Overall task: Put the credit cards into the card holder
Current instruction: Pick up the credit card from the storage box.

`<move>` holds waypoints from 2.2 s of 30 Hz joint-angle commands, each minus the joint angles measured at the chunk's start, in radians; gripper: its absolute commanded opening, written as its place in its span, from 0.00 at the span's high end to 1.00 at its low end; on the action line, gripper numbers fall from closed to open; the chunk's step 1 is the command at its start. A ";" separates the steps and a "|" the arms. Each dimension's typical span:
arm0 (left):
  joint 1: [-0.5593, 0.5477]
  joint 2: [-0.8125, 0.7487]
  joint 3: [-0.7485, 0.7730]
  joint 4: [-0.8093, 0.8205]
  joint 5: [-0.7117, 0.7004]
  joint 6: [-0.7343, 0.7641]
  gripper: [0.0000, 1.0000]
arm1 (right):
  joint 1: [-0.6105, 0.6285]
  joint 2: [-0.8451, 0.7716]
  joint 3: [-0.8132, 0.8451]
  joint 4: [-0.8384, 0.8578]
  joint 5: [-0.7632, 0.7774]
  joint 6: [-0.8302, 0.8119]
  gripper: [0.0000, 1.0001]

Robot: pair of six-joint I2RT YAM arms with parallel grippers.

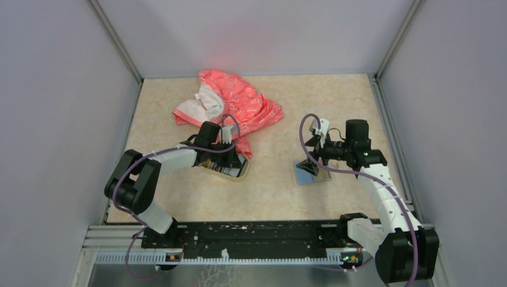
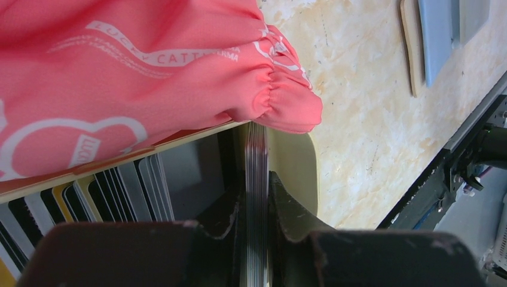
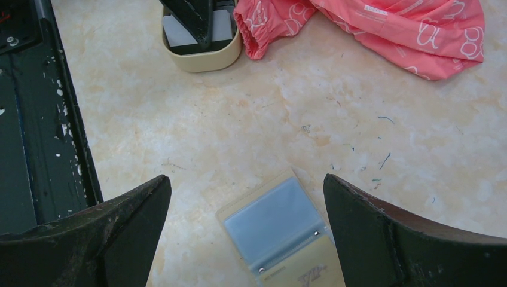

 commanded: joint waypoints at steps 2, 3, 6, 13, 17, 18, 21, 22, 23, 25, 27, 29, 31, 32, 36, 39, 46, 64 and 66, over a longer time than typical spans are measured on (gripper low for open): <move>0.014 -0.019 0.014 -0.027 0.002 0.014 0.87 | 0.003 -0.001 0.016 0.009 -0.012 -0.017 0.03; 0.016 -0.022 0.010 -0.022 0.011 0.014 0.88 | 0.003 -0.001 0.017 0.009 -0.011 -0.017 0.03; 0.028 -0.032 0.001 -0.012 0.044 0.014 0.84 | 0.003 -0.001 0.017 0.008 -0.012 -0.018 0.03; 0.048 -0.035 -0.007 -0.010 0.090 0.020 0.77 | 0.004 -0.002 0.018 0.006 -0.010 -0.020 0.03; 0.054 -0.040 -0.015 -0.005 0.101 0.022 0.74 | 0.004 -0.001 0.018 0.006 -0.010 -0.020 0.03; 0.056 -0.041 -0.016 -0.006 0.105 0.022 0.74 | 0.003 -0.001 0.018 0.006 -0.010 -0.020 0.03; 0.060 -0.048 -0.018 -0.004 0.112 0.023 0.74 | 0.004 -0.001 0.018 0.006 -0.010 -0.022 0.03; 0.061 -0.049 -0.018 -0.004 0.117 0.024 0.76 | 0.003 0.000 0.018 0.005 -0.010 -0.022 0.03; 0.062 -0.051 -0.020 -0.004 0.121 0.024 0.77 | 0.003 0.000 0.018 0.004 -0.010 -0.022 0.03; 0.066 -0.057 -0.022 -0.002 0.124 0.024 0.79 | 0.004 0.000 0.018 0.003 -0.010 -0.022 0.03; 0.068 -0.066 -0.027 -0.003 0.124 0.022 0.78 | 0.003 -0.001 0.018 0.004 -0.010 -0.021 0.03; 0.070 -0.078 -0.031 -0.004 0.122 0.022 0.76 | 0.003 0.000 0.018 0.005 -0.009 -0.023 0.03; 0.075 -0.088 -0.033 -0.007 0.120 0.021 0.76 | 0.004 0.001 0.018 0.003 -0.010 -0.023 0.03; 0.076 -0.091 -0.034 -0.008 0.121 0.021 0.76 | 0.003 0.001 0.018 0.003 -0.010 -0.023 0.03; 0.080 -0.100 -0.038 -0.007 0.126 0.019 0.76 | 0.003 0.000 0.018 0.003 -0.009 -0.023 0.03; 0.082 -0.107 -0.046 -0.002 0.126 0.016 0.76 | 0.003 0.002 0.019 0.002 -0.009 -0.025 0.03; 0.096 -0.129 -0.063 0.005 0.126 0.010 0.75 | 0.003 0.004 0.019 -0.001 -0.009 -0.027 0.03; 0.118 -0.168 -0.102 0.019 0.108 -0.005 0.76 | 0.003 0.007 0.021 -0.004 -0.008 -0.031 0.03; 0.121 -0.168 -0.103 0.021 0.106 -0.007 0.78 | 0.003 0.008 0.021 -0.005 -0.009 -0.032 0.03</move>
